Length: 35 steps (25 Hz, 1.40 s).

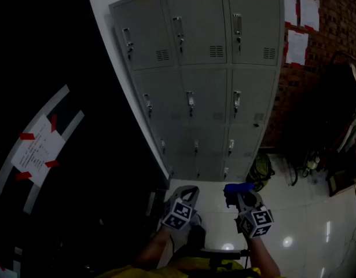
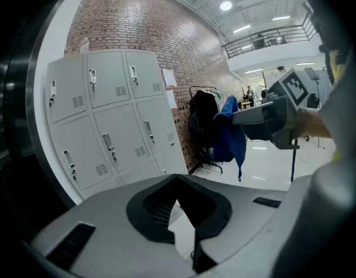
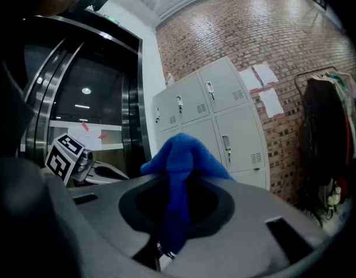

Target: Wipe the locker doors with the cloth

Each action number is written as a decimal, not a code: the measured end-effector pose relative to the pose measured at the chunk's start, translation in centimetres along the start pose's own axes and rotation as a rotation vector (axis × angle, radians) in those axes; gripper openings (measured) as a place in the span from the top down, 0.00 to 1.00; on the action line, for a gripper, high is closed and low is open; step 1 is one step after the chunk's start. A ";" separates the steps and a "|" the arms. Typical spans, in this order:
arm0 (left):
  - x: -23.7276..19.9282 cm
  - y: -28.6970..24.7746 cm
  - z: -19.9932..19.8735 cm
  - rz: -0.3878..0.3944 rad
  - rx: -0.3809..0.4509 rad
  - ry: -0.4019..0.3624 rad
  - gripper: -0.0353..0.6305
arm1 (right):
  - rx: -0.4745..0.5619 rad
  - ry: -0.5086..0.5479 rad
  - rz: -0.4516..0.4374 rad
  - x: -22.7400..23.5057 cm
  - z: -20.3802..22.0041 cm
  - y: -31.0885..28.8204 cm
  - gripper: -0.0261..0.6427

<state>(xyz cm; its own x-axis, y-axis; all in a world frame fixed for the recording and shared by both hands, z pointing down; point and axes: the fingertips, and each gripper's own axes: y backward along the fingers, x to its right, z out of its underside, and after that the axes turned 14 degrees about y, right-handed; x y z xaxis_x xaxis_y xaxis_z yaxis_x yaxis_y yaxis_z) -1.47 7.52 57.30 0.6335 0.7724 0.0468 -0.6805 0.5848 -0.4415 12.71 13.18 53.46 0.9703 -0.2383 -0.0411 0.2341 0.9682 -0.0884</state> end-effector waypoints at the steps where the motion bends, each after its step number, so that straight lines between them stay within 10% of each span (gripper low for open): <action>1: -1.3 -1.5 -0.7 0.002 0.007 -0.005 0.94 | -0.005 0.003 0.002 0.7 0.2 -1.8 0.86; 17: -23.7 -21.2 -13.1 0.059 0.066 -0.072 0.94 | 0.126 0.080 0.086 13.3 -11.1 -33.6 0.86; 28: -27.9 -25.9 -16.2 0.019 0.069 -0.033 0.94 | 0.215 0.218 0.104 24.1 -21.5 -46.1 0.86; 35: -30.3 -26.1 -16.7 -0.044 0.083 -0.001 0.94 | 0.288 0.154 -0.003 21.1 -21.9 -50.3 0.86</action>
<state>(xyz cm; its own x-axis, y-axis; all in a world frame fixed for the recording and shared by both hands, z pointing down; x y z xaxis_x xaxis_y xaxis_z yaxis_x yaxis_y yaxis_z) 3.22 -35.29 52.41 0.6633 0.7455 0.0650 -0.6801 0.6368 -0.3632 20.06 -42.18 35.23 0.9543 -0.2285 -0.1929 0.2656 0.9440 0.1956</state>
